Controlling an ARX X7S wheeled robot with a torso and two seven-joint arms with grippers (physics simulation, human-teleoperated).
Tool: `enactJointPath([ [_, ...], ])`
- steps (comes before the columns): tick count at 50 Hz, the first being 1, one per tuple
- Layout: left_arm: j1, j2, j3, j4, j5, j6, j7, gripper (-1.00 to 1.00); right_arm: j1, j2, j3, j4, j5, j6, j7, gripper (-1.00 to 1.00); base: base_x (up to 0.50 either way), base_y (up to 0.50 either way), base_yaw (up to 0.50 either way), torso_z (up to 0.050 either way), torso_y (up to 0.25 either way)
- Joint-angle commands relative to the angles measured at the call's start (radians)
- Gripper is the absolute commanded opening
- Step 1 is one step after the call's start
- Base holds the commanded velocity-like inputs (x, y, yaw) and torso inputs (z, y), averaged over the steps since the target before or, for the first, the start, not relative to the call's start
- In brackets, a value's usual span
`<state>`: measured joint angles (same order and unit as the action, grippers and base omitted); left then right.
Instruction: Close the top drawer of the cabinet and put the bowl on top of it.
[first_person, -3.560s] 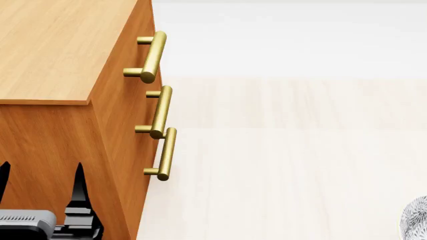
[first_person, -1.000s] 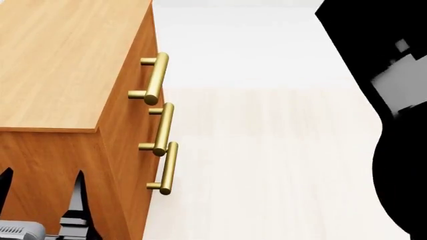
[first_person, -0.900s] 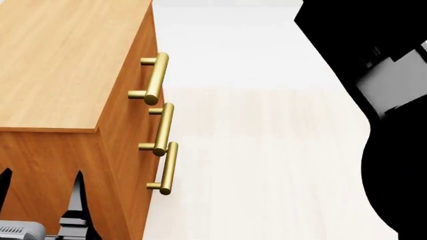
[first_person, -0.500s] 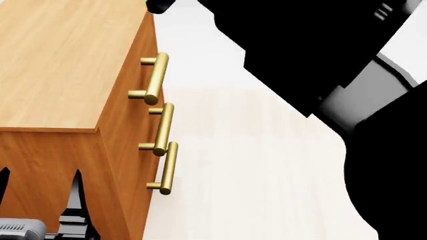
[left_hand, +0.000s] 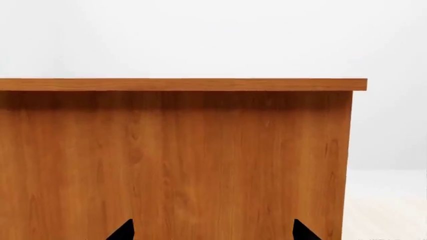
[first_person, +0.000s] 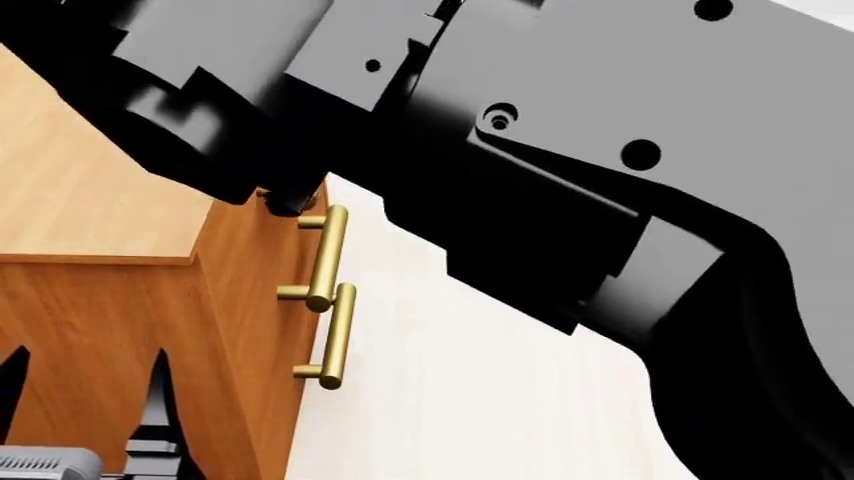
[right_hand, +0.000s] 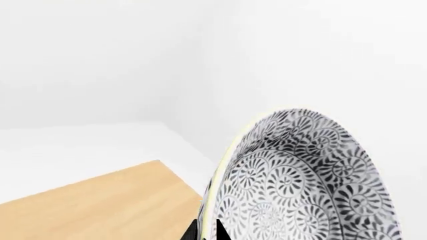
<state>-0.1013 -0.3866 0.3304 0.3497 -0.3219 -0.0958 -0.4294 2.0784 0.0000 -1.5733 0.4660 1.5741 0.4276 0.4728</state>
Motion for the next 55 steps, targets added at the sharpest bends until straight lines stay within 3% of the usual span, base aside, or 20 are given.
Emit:
enactJointPath([
  [1, -0.014, -0.005, 0.003, 0.028, -0.016, -0.039, -0.008, 1.0, -0.085, 0.0, 0.007, -0.013, -0.121, 0.012, -0.053, -1.0, 0.0, 0.0, 0.0, 0.0, 0.0],
  [31, -0.028, 0.0, 0.008, 0.003, -0.026, -0.028, -0.004, 1.0, -0.246, 0.0, 0.011, -0.059, -0.226, 0.031, -0.093, -1.0, 0.0, 0.0, 0.0, 0.0, 0.001],
  [43, -0.026, -0.005, 0.006, 0.017, -0.032, -0.035, -0.011, 1.0, -0.254, 0.0, 0.012, -0.086, -0.24, 0.046, -0.123, -1.0, 0.0, 0.0, 0.0, 0.0, 0.001],
  [45, -0.024, -0.005, 0.006, 0.016, -0.03, -0.033, -0.012, 1.0, -0.249, 0.0, 0.011, -0.103, -0.234, 0.063, -0.192, -1.0, 0.0, 0.0, 0.0, 0.0, 0.0],
  [55, -0.025, -0.002, 0.013, 0.011, -0.028, -0.027, -0.011, 1.0, -0.258, 0.0, 0.014, -0.108, -0.271, 0.124, -0.159, -1.0, 0.0, 0.0, 0.0, 0.0, 0.0],
])
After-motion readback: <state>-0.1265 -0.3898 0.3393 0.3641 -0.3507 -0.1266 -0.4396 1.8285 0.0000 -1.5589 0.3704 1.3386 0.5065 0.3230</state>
